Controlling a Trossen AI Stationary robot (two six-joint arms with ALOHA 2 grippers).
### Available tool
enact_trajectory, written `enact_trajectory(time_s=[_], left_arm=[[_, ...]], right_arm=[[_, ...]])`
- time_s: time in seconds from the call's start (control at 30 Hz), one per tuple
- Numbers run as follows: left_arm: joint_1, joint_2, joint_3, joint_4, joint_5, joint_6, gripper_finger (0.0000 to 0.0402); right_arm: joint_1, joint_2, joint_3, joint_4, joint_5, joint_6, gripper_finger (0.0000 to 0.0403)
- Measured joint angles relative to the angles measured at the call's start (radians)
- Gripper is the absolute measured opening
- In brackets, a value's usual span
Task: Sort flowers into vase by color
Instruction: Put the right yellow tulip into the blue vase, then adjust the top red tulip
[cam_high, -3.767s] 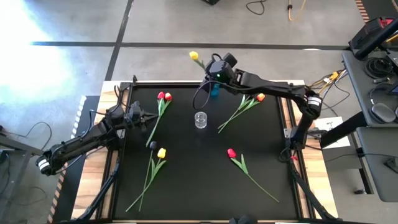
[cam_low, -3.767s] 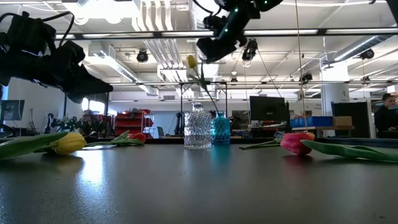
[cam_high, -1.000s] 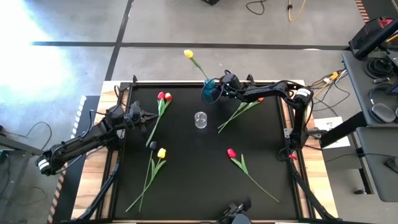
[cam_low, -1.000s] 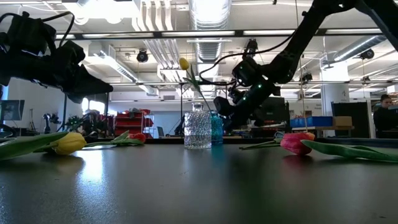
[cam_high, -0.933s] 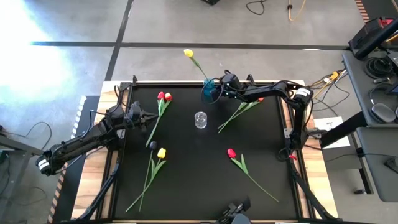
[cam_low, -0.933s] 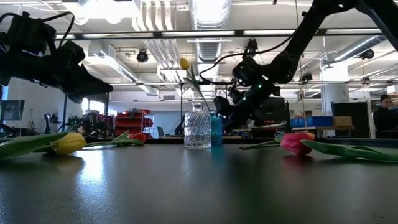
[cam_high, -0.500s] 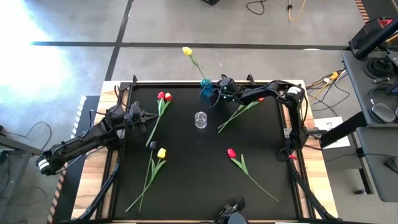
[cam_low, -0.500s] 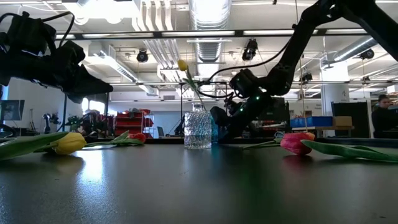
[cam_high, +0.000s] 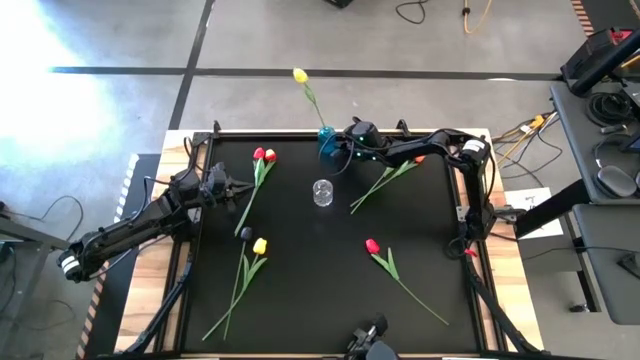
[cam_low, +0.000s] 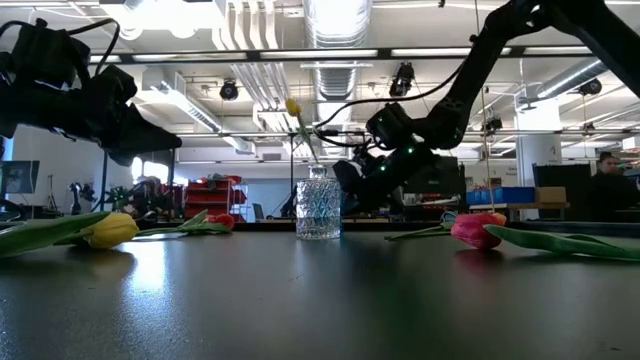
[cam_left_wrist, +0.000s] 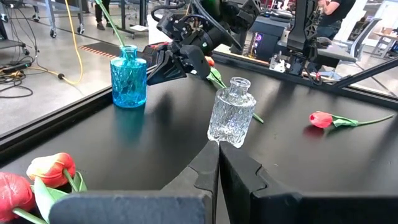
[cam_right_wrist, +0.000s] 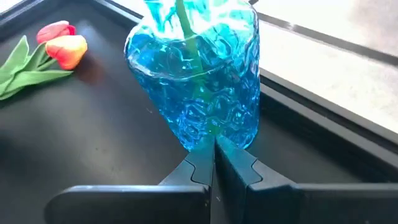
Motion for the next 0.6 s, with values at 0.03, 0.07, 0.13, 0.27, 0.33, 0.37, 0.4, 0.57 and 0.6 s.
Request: enact_trajectory(time_s=[0.03, 0.07, 0.13, 0.27, 0.33, 0.37, 0.4, 0.57, 0.6], left_arm=[[0.000, 0.000, 0.000, 0.000, 0.000, 0.000, 0.0000], [0.000, 0.000, 0.000, 0.000, 0.000, 0.000, 0.0000], [0.000, 0.000, 0.000, 0.000, 0.000, 0.000, 0.0000], [0.000, 0.000, 0.000, 0.000, 0.000, 0.000, 0.0000], [0.000, 0.000, 0.000, 0.000, 0.000, 0.000, 0.0000], [0.000, 0.000, 0.000, 0.000, 0.000, 0.000, 0.0000], [0.000, 0.001, 0.000, 0.000, 0.000, 0.000, 0.0000], [0.000, 0.004, 0.000, -0.001, 0.000, 0.000, 0.0000], [0.000, 0.005, 0.000, -0.001, 0.000, 0.000, 0.0000]], right_arm=[[0.000, -0.004, 0.000, -0.006, 0.000, -0.007, 0.0009], [0.000, -0.010, 0.000, -0.021, 0.000, -0.019, 0.0009], [0.000, -0.032, -0.001, -0.067, -0.010, -0.049, 0.0009], [0.002, -0.098, -0.030, -0.203, -0.017, -0.133, 0.0009], [0.002, -0.135, -0.076, -0.199, -0.017, -0.159, 0.0009], [0.002, -0.155, -0.108, -0.184, -0.017, -0.162, 0.0009], [0.002, -0.172, -0.139, -0.149, -0.018, -0.165, 0.0009], [0.004, -0.271, -0.300, 0.036, -0.019, -0.155, 0.0009], [0.007, -0.298, -0.322, 0.042, -0.023, -0.155, 0.0009]])
